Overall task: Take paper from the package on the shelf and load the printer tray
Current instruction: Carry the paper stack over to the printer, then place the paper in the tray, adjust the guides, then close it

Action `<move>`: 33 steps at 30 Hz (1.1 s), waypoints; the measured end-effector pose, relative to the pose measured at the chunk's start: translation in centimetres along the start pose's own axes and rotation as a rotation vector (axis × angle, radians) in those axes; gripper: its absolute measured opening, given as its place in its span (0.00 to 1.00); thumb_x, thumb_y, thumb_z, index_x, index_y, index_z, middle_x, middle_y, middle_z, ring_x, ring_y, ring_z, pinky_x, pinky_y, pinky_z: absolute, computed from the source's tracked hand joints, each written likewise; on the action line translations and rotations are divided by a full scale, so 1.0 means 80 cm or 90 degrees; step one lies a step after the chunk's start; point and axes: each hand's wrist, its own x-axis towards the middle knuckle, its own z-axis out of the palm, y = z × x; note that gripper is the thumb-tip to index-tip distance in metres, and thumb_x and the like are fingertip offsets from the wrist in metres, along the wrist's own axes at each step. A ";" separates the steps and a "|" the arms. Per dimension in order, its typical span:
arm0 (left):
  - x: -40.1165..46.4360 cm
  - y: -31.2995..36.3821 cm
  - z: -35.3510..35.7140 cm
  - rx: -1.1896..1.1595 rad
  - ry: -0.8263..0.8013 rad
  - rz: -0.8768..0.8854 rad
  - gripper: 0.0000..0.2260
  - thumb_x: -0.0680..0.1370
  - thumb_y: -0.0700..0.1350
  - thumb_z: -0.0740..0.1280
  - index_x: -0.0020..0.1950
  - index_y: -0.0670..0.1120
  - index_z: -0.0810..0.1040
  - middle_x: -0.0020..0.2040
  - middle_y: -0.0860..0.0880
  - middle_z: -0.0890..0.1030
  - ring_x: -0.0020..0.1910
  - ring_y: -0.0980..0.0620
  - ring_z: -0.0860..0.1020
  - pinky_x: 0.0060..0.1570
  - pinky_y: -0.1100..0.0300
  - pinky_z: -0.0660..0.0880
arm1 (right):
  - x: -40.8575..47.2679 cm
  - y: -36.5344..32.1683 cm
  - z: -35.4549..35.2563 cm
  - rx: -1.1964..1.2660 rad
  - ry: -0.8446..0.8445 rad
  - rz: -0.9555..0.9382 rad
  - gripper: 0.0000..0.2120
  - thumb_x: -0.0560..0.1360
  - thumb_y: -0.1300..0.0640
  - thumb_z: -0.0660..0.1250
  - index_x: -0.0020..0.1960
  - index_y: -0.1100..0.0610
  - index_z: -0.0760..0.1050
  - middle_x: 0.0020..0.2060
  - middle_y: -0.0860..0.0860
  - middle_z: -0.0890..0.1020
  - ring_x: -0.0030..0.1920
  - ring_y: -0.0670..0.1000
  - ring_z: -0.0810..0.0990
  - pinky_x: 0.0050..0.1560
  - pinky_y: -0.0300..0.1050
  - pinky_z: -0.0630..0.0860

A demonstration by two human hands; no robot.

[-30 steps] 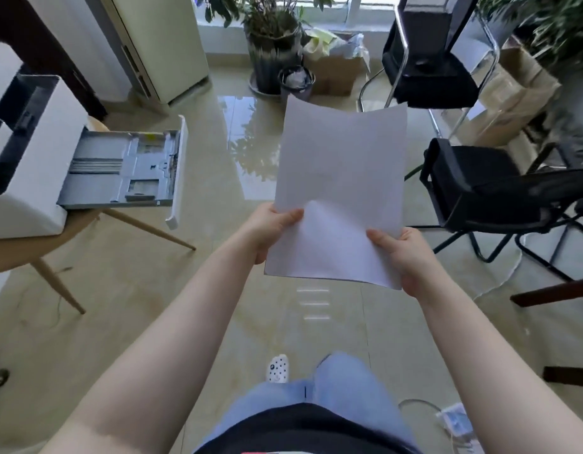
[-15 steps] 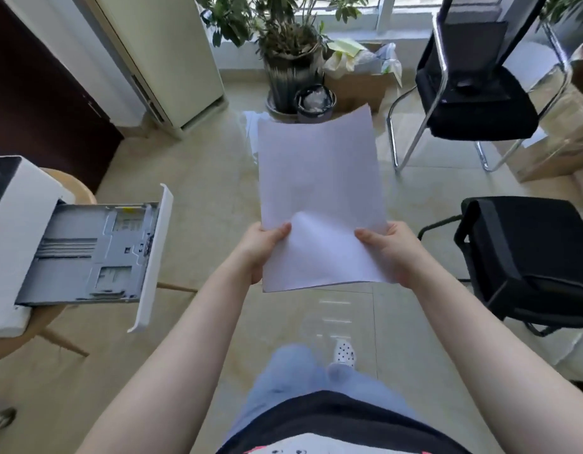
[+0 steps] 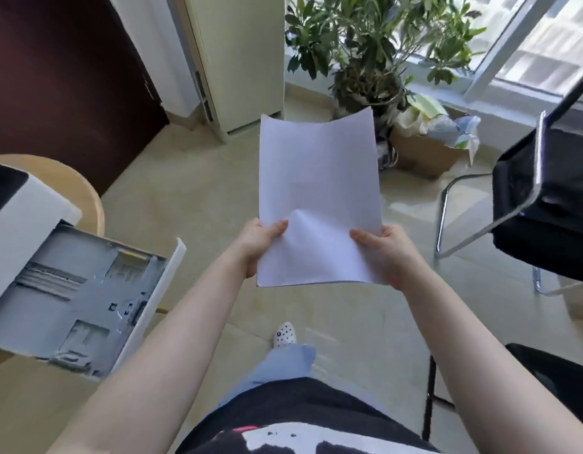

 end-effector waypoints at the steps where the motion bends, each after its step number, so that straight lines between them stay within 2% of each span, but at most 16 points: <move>1: 0.014 0.018 -0.007 -0.008 0.010 0.004 0.12 0.79 0.43 0.65 0.60 0.40 0.76 0.46 0.47 0.82 0.41 0.49 0.81 0.37 0.58 0.81 | 0.022 -0.017 0.010 -0.018 -0.006 -0.004 0.02 0.74 0.63 0.69 0.43 0.59 0.80 0.35 0.51 0.85 0.33 0.50 0.83 0.39 0.44 0.80; 3: 0.040 0.052 -0.026 -0.026 0.029 0.017 0.12 0.79 0.43 0.64 0.60 0.40 0.75 0.46 0.46 0.81 0.41 0.48 0.81 0.37 0.57 0.81 | 0.065 -0.049 0.031 -0.061 -0.019 -0.011 0.01 0.73 0.61 0.70 0.44 0.59 0.80 0.42 0.57 0.85 0.39 0.56 0.82 0.47 0.52 0.79; 5: 0.064 0.079 -0.051 -0.039 0.067 0.025 0.13 0.79 0.43 0.65 0.61 0.39 0.76 0.48 0.45 0.82 0.45 0.45 0.82 0.45 0.52 0.81 | 0.105 -0.078 0.057 -0.093 -0.045 -0.021 0.03 0.72 0.60 0.71 0.44 0.59 0.81 0.45 0.61 0.84 0.43 0.58 0.81 0.49 0.57 0.78; 8: 0.091 0.105 -0.095 -0.070 0.141 0.031 0.15 0.77 0.46 0.68 0.61 0.41 0.77 0.54 0.43 0.83 0.51 0.43 0.82 0.55 0.44 0.78 | 0.163 -0.117 0.102 -0.160 -0.096 -0.027 0.05 0.71 0.57 0.72 0.40 0.59 0.81 0.41 0.58 0.83 0.40 0.56 0.81 0.46 0.53 0.77; 10: 0.107 0.115 -0.121 -0.107 0.184 0.044 0.14 0.77 0.45 0.67 0.61 0.42 0.77 0.54 0.43 0.83 0.51 0.43 0.82 0.54 0.45 0.79 | 0.199 -0.143 0.139 -0.193 -0.144 -0.029 0.05 0.72 0.57 0.71 0.39 0.58 0.80 0.39 0.57 0.82 0.37 0.55 0.80 0.42 0.49 0.77; 12: 0.120 0.122 -0.147 -0.145 0.237 0.063 0.12 0.78 0.44 0.66 0.61 0.43 0.77 0.52 0.45 0.83 0.48 0.45 0.82 0.49 0.51 0.81 | 0.236 -0.161 0.176 -0.229 -0.202 -0.029 0.05 0.73 0.59 0.71 0.39 0.58 0.80 0.39 0.57 0.81 0.36 0.54 0.79 0.41 0.49 0.77; 15: 0.129 0.126 -0.183 -0.190 0.318 0.076 0.14 0.76 0.48 0.69 0.59 0.45 0.78 0.56 0.45 0.82 0.55 0.45 0.81 0.58 0.47 0.77 | 0.284 -0.179 0.232 -0.275 -0.292 -0.029 0.05 0.72 0.57 0.72 0.40 0.59 0.80 0.40 0.58 0.83 0.37 0.55 0.81 0.43 0.52 0.79; 17: 0.128 0.123 -0.207 -0.217 0.397 0.070 0.14 0.75 0.49 0.69 0.59 0.47 0.78 0.59 0.45 0.82 0.56 0.45 0.80 0.60 0.46 0.75 | 0.310 -0.191 0.274 -0.322 -0.358 -0.021 0.06 0.72 0.57 0.72 0.38 0.59 0.79 0.34 0.54 0.83 0.31 0.50 0.82 0.35 0.44 0.79; 19: 0.120 0.116 -0.222 -0.259 0.471 0.055 0.13 0.76 0.49 0.68 0.59 0.47 0.77 0.59 0.46 0.81 0.53 0.48 0.81 0.55 0.53 0.78 | 0.325 -0.198 0.316 -0.360 -0.422 -0.015 0.07 0.71 0.56 0.73 0.38 0.58 0.79 0.31 0.51 0.83 0.29 0.49 0.82 0.33 0.43 0.79; 21: 0.106 0.104 -0.231 -0.305 0.537 0.041 0.17 0.77 0.49 0.67 0.63 0.43 0.76 0.59 0.50 0.79 0.54 0.53 0.79 0.47 0.65 0.75 | 0.330 -0.195 0.355 -0.400 -0.489 -0.005 0.08 0.70 0.55 0.74 0.41 0.60 0.80 0.35 0.54 0.84 0.33 0.53 0.82 0.38 0.49 0.81; 23: 0.089 0.085 -0.238 -0.343 0.589 0.034 0.19 0.78 0.51 0.65 0.65 0.41 0.74 0.57 0.53 0.76 0.57 0.56 0.73 0.50 0.68 0.68 | 0.327 -0.184 0.391 -0.419 -0.553 0.015 0.07 0.71 0.57 0.73 0.40 0.60 0.79 0.33 0.52 0.83 0.29 0.49 0.82 0.32 0.43 0.80; 25: 0.067 0.057 -0.244 -0.359 0.646 -0.002 0.21 0.78 0.53 0.65 0.63 0.39 0.74 0.56 0.52 0.75 0.58 0.57 0.70 0.57 0.63 0.64 | 0.313 -0.167 0.421 -0.442 -0.615 0.047 0.06 0.72 0.58 0.72 0.38 0.58 0.77 0.31 0.49 0.83 0.26 0.45 0.81 0.26 0.37 0.76; 27: 0.048 0.026 -0.249 -0.400 0.687 -0.015 0.23 0.75 0.52 0.69 0.64 0.40 0.75 0.61 0.50 0.78 0.63 0.53 0.73 0.68 0.54 0.64 | 0.297 -0.142 0.444 -0.488 -0.670 0.082 0.06 0.73 0.58 0.72 0.39 0.59 0.77 0.34 0.51 0.83 0.27 0.45 0.81 0.28 0.37 0.77; 28: 0.037 0.010 -0.252 -0.427 0.708 -0.017 0.21 0.74 0.50 0.71 0.63 0.42 0.76 0.60 0.49 0.79 0.64 0.50 0.75 0.69 0.50 0.66 | 0.288 -0.129 0.453 -0.502 -0.697 0.105 0.06 0.73 0.58 0.71 0.40 0.60 0.78 0.36 0.53 0.83 0.28 0.46 0.82 0.29 0.38 0.78; 30: 0.015 -0.019 -0.259 -0.473 0.716 -0.027 0.13 0.75 0.45 0.70 0.58 0.44 0.78 0.57 0.46 0.81 0.59 0.45 0.79 0.64 0.47 0.71 | 0.272 -0.098 0.469 -0.523 -0.736 0.147 0.07 0.73 0.59 0.71 0.45 0.63 0.78 0.40 0.56 0.83 0.33 0.50 0.83 0.36 0.43 0.82; 33: -0.012 -0.059 -0.270 -0.540 0.715 -0.079 0.13 0.76 0.44 0.69 0.60 0.41 0.78 0.53 0.43 0.83 0.52 0.42 0.81 0.56 0.44 0.76 | 0.245 -0.058 0.493 -0.573 -0.745 0.169 0.15 0.73 0.57 0.72 0.53 0.66 0.76 0.43 0.55 0.83 0.41 0.55 0.82 0.42 0.48 0.81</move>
